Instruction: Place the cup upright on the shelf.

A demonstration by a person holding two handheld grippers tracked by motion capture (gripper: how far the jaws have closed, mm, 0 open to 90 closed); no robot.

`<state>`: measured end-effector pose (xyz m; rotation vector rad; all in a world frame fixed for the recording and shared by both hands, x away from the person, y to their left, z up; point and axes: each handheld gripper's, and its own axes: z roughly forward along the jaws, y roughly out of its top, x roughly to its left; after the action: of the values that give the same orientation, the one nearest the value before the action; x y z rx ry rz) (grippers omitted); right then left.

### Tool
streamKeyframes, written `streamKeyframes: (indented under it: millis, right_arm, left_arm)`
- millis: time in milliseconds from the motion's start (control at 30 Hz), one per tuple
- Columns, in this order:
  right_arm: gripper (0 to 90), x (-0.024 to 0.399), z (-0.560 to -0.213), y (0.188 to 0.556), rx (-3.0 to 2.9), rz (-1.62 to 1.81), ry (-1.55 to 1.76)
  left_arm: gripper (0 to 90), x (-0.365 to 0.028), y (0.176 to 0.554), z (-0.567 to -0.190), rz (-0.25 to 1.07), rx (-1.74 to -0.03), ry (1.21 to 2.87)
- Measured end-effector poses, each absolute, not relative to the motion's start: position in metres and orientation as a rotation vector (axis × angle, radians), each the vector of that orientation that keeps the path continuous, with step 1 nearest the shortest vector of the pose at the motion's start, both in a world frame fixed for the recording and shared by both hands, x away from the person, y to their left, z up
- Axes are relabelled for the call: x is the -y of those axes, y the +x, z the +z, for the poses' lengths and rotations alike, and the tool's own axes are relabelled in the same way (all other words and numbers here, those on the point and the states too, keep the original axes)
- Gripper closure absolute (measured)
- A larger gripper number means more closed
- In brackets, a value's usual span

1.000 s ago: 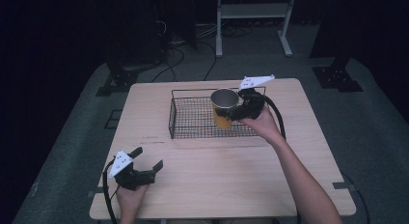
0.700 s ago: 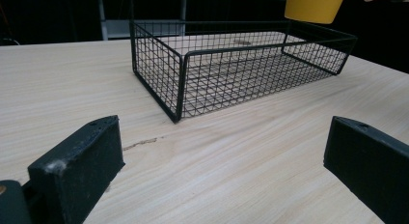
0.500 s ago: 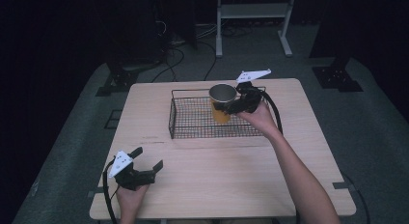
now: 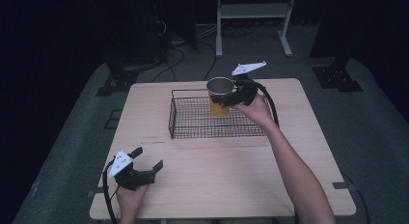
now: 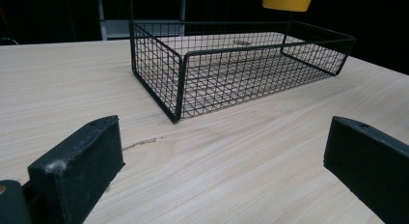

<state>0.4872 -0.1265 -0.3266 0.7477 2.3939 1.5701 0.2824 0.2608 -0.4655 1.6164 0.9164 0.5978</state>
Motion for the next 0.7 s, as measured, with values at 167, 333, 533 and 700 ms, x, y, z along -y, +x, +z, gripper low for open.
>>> streamKeyframes:
  millis: [167, 333, 533, 700]
  right_arm:
    - [12.7, 0.125, -0.328, 0.496, -2.389, 1.582, 0.771]
    - [12.7, 0.122, -0.336, 0.503, -2.408, 1.576, 0.794]
    - [12.7, 0.118, -0.346, 0.509, -2.424, 1.579, 0.809]
    - [12.7, 0.116, -0.355, 0.513, -2.430, 1.580, 0.820]
  left_arm:
    - [0.0, -0.261, 0.282, -0.465, 0.597, -0.917, 1.616]
    - [0.0, -0.261, 0.282, -0.465, 0.597, -0.916, 1.616]
    - [0.0, -0.261, 0.282, -0.466, 0.594, -0.916, 1.617]
    - [0.0, -0.261, 0.282, -0.466, 0.594, -0.915, 1.617]
